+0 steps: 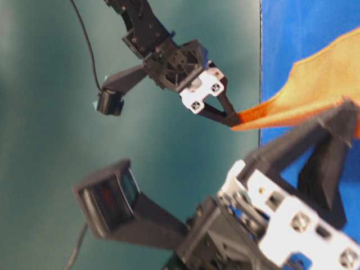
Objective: Fold the orange towel.
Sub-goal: 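Lift the right end with the right gripper and swing it over the left end, then lay the strip down vertically, open both grippers and withdraw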
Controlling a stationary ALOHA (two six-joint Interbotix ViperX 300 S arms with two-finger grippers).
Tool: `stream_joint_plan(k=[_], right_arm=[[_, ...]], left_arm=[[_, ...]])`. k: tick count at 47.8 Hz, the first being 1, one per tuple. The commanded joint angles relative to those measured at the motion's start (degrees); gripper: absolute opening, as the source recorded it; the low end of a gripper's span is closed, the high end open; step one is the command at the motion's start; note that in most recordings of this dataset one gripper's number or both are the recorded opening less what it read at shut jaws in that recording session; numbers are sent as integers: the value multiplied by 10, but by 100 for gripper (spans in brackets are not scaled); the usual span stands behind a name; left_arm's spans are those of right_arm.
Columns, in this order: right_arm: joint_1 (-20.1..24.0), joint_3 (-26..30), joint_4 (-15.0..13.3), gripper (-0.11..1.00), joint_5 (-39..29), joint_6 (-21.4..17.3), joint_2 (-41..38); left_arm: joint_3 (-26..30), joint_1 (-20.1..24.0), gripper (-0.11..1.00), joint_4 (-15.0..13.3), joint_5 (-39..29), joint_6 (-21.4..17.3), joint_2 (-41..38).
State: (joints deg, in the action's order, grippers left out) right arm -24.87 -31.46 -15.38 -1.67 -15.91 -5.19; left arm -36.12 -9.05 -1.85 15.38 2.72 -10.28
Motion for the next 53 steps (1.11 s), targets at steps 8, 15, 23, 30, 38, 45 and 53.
stream_joint_plan(k=[8, 15, 23, 30, 38, 45, 53], right_arm=[[-6, 14, -2, 2, 7, 4, 4], [-4, 12, -3, 2, 8, 5, 0], [-6, 10, -12, 3, 11, 7, 0], [-11, 9, -18, 27, 14, 7, 3], [-11, 2, -28, 56, 38, 9, 5], [-11, 4, -30, 53, 40, 10, 5], [-10, -1, -31, 53, 33, 10, 18]], left_arm=[[-9, -33, 2, 1, 20, 4, 13], [-2, -29, 2, 1, 22, 4, -4], [6, -24, 7, 1, 23, 3, -15], [4, -17, 36, 1, 23, 3, -12], [3, -12, 55, 1, 22, 0, -11], [4, -9, 53, 2, 13, -7, -1], [-11, -2, 53, 2, -37, -7, 54]])
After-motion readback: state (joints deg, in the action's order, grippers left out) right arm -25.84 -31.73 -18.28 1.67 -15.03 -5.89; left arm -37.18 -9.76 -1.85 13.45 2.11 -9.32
